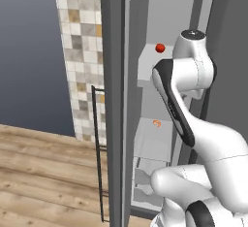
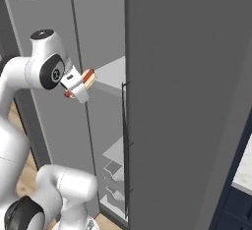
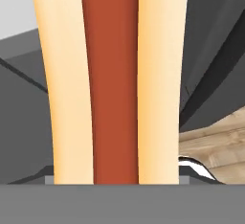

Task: Store the hot dog in the freezer for long-term storage. Close the freezer door after placing the cooked food.

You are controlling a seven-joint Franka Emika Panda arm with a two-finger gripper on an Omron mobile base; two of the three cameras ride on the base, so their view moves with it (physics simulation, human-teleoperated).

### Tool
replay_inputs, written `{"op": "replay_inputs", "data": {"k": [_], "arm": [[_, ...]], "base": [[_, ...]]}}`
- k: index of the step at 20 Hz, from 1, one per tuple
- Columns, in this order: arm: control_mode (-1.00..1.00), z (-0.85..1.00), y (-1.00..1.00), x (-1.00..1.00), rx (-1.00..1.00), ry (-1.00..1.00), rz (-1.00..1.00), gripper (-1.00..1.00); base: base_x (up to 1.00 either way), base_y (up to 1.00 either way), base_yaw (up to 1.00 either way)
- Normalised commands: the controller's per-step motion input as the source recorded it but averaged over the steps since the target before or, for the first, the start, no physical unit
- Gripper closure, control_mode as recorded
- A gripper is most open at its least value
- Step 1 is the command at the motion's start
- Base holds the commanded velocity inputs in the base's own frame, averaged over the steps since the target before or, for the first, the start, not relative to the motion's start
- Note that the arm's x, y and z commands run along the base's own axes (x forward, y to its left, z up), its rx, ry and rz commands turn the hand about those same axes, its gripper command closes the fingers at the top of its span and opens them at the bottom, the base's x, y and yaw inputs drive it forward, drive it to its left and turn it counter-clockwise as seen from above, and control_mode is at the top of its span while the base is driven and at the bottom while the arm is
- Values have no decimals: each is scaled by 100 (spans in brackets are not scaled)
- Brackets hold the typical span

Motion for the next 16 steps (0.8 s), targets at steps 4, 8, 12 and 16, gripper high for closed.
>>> {"op": "replay_inputs", "data": {"k": [4, 8, 12, 16], "arm": [[-100, 0, -33, 54, 0, 3, 0, 100], [-100, 0, -23, 56, 0, 12, -1, 100], [-100, 0, -13, 73, 0, 14, 0, 100], [-100, 0, -6, 72, 0, 17, -1, 100]], "base": [[0, 0, 0], [0, 0, 0], [0, 0, 0], [0, 0, 0]]}}
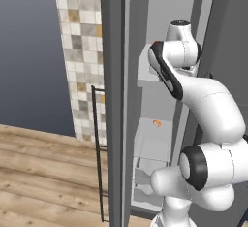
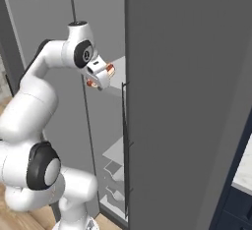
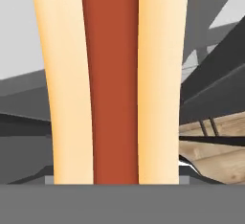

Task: Store the hot dog in the freezer for long-term storage. Close the freezer door after placing the cooked food.

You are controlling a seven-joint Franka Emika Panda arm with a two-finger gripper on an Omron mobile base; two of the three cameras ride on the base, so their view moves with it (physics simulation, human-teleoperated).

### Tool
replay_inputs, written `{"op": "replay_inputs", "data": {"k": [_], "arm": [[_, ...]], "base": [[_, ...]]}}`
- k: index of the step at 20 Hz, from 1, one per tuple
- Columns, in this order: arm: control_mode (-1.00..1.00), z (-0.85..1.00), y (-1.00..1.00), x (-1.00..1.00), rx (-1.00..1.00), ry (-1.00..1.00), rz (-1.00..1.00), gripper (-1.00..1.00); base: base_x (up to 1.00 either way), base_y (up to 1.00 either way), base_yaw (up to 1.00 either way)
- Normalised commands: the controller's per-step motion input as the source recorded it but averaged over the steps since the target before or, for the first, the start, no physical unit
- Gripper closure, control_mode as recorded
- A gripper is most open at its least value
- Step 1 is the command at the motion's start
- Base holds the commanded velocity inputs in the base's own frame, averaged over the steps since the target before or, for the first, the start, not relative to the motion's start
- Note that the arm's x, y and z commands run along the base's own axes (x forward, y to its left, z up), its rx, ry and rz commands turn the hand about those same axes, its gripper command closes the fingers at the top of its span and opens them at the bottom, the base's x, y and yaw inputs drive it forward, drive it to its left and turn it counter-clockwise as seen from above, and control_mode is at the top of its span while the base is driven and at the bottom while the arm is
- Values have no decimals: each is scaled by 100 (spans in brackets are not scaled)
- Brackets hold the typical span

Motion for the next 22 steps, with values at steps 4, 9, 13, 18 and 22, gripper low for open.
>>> {"op": "replay_inputs", "data": {"k": [4, 9, 13, 18, 22], "arm": [[-100, 0, -8, 65, 0, 14, -1, 100], [-100, -8, -13, 57, 0, 4, 0, 100], [-100, -21, -14, 56, 0, 0, 0, 100], [-100, -22, -5, 62, 0, 0, 0, 100], [-100, -21, -7, 57, 0, 0, 0, 100]], "base": [[0, 0, 0], [0, 0, 0], [0, 0, 0], [0, 0, 0], [0, 0, 0]]}}
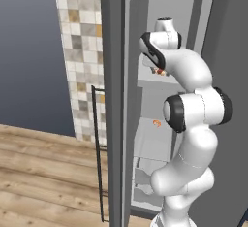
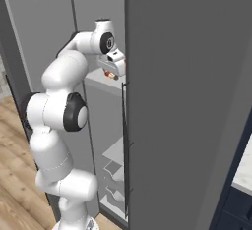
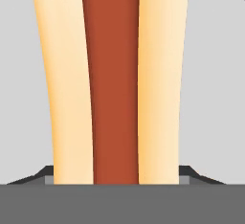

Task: Store the hot dog in the freezer for long-term storage. Close the freezer door after placing the cooked food.

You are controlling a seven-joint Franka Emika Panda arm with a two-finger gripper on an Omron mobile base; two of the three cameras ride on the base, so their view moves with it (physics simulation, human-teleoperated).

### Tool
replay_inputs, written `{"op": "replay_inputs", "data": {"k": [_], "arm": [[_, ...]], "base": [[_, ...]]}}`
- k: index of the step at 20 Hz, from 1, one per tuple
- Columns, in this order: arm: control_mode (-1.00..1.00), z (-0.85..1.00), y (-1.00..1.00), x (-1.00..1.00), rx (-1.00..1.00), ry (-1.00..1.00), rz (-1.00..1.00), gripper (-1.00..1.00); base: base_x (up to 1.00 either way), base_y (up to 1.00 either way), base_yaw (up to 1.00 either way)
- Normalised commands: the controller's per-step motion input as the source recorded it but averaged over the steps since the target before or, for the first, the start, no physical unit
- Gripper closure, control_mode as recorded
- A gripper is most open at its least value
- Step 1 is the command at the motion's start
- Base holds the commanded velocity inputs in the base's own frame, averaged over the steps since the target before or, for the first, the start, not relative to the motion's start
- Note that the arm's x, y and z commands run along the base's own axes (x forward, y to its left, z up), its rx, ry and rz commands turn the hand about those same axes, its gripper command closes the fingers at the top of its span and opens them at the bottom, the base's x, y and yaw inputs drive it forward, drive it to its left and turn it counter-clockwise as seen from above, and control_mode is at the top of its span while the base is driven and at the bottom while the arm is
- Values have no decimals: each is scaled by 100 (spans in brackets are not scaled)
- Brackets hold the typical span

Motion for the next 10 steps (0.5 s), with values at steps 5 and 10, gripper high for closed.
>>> {"op": "replay_inputs", "data": {"k": [5, 10], "arm": [[-100, -23, -20, 47, 0, 0, 0, 100], [-100, -17, -3, 14, 0, 0, 0, 100]], "base": [[0, 0, 0], [0, 0, 0]]}}
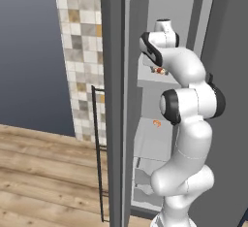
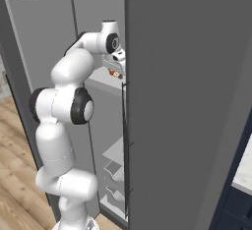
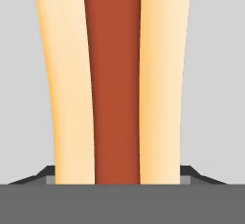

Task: Store the hot dog in the freezer for long-term storage. Close the freezer door after placing the cooked food.

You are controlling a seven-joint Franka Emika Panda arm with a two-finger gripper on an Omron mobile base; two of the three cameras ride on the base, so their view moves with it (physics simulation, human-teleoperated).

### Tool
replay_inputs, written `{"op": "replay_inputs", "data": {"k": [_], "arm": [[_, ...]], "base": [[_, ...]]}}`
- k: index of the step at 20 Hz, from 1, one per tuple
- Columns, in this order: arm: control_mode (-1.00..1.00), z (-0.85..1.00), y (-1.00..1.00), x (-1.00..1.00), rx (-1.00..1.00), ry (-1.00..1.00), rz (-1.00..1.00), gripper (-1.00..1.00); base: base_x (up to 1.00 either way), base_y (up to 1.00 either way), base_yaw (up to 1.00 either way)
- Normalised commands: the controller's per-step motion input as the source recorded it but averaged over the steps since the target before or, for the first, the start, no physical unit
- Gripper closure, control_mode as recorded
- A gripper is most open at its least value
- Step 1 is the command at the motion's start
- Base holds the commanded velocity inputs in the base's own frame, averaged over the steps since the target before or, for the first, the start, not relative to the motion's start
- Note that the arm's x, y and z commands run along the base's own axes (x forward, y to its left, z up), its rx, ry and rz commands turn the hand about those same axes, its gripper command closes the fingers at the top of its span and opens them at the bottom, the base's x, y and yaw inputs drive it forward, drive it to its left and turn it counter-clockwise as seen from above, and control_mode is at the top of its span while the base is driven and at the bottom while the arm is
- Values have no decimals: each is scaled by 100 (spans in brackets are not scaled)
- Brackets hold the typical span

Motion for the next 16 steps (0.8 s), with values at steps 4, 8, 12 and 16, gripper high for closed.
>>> {"op": "replay_inputs", "data": {"k": [4, 8, 12, 16], "arm": [[-100, -10, 0, 0, 0, 0, 0, 100], [-100, -12, 0, 0, 0, 0, 0, -100], [-100, -6, 0, 0, 0, 0, 0, -100], [-100, 0, 0, 0, 0, 0, 0, -100]], "base": [[0, 0, 0], [0, 0, 0], [0, 0, 0], [0, 0, 0]]}}
